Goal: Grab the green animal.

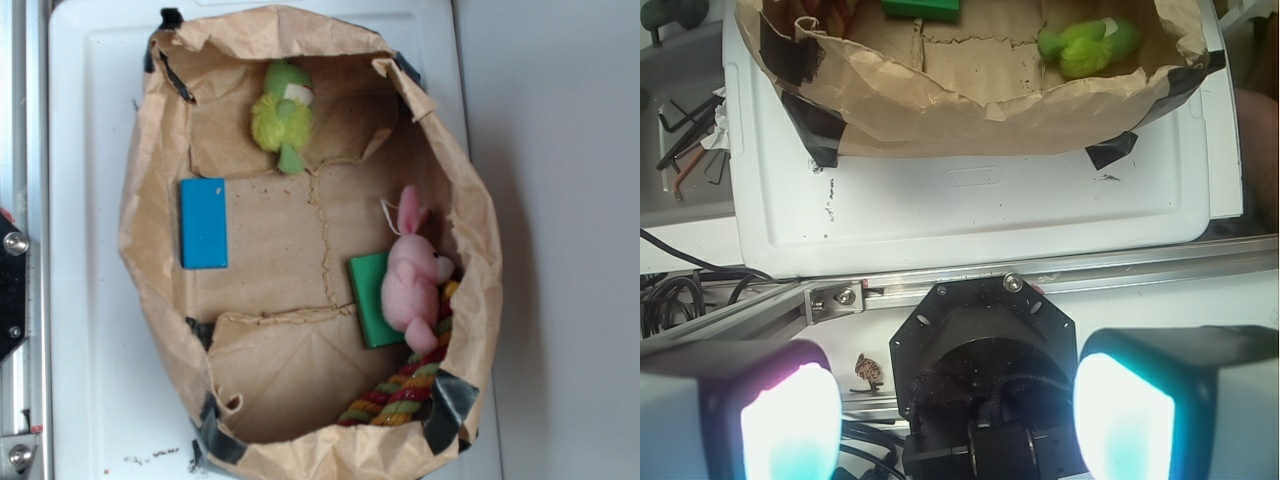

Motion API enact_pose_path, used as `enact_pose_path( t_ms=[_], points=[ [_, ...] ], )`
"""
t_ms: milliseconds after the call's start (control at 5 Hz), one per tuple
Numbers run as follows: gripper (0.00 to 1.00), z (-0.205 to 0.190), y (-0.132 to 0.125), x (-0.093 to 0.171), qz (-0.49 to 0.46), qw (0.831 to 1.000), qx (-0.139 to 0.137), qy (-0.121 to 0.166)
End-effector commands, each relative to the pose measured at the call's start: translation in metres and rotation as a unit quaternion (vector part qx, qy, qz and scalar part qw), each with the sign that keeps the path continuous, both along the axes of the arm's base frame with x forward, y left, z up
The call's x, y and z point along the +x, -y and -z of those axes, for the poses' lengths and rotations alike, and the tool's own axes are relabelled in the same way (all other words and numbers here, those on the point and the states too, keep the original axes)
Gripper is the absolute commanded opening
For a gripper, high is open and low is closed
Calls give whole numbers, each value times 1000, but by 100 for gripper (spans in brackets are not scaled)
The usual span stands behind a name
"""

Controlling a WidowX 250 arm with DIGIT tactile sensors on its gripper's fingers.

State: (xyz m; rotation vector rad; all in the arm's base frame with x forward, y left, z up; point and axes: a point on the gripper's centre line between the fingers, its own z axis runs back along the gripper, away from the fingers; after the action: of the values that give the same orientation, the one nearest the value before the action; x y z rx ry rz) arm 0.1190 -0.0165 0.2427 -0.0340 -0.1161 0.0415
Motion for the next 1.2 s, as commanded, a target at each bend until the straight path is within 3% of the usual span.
enact_pose_path(
  t_ms=[0, 200, 400, 600, 800, 1000],
  points=[
    [100, 0, 0, 0, 0, 1000, 0, 0],
    [100, 11, -7, 46, -27, 1000, 3, 2],
    [100, 26, -15, 81, -52, 998, 32, -24],
    [100, 36, -26, 109, -112, 993, 36, -5],
    [100, 52, -42, 141, -235, 971, 10, 36],
    [100, 65, -57, 161, -328, 943, -1, 59]
  ],
)
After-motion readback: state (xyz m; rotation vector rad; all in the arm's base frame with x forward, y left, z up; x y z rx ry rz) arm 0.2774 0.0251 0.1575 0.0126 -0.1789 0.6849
